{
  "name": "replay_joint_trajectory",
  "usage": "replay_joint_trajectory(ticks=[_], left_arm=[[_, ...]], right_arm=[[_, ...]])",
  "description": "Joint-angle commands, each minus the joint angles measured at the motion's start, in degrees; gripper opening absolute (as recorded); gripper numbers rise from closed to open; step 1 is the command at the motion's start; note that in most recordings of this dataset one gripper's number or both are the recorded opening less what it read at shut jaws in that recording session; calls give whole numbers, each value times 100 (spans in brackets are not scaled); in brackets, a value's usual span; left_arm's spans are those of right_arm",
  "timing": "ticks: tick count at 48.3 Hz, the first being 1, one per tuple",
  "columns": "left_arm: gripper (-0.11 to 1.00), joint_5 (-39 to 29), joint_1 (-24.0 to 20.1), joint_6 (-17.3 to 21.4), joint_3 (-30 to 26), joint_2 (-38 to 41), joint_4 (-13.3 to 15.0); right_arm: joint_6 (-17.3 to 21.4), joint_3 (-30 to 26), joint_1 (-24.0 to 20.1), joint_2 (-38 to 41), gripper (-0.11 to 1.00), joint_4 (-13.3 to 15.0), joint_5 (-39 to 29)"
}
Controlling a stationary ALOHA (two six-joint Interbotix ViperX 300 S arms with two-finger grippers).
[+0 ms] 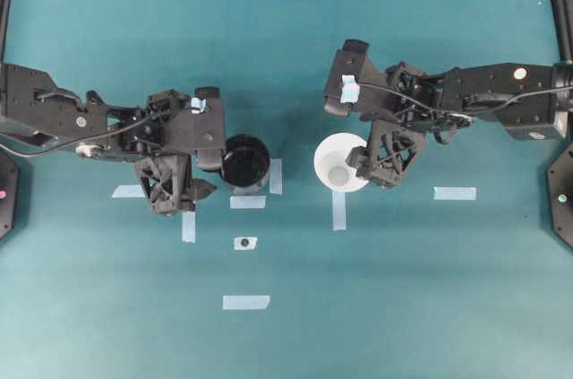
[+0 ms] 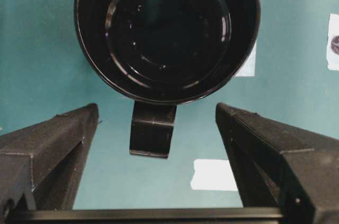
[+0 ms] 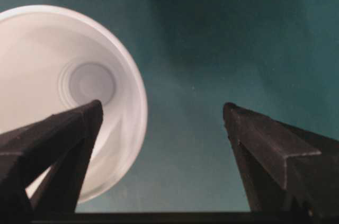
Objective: Holding the cup holder with the left arm, the right arm places the cup into the cup holder.
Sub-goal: 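Open both grippers and lower left onto holder rim, right onto cup rim, then close left gripper on holder rim and right gripper on cup rim, lift both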
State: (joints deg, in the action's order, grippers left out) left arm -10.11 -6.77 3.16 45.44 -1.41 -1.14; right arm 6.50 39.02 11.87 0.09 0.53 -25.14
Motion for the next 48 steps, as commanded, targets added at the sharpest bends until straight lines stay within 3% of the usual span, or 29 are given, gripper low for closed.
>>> replay_joint_trajectory(ticks=[1, 10, 16, 21, 31, 35, 48], left_arm=[[95, 35, -18, 0, -105, -53, -9], [91, 35, -18, -9, -114, -26, -18], [80, 44, -18, -18, -123, -26, -9], [66, 35, -18, -18, -141, -35, -18], [22, 35, -9, -18, -202, -62, -9], [21, 26, -9, -26, -220, -70, -9], [21, 35, 9, -18, -220, -88, -9]], right_arm=[[35, -105, 44, -132, 97, 0, 44], [44, -123, 88, -123, 93, 0, 53], [53, -123, 105, -97, 82, -26, 70], [53, -123, 105, -79, 67, -44, 79], [53, -167, 70, -79, 26, -62, 70], [53, -193, 53, -88, 18, -88, 79], [62, -237, 44, -176, 15, -290, -26]])
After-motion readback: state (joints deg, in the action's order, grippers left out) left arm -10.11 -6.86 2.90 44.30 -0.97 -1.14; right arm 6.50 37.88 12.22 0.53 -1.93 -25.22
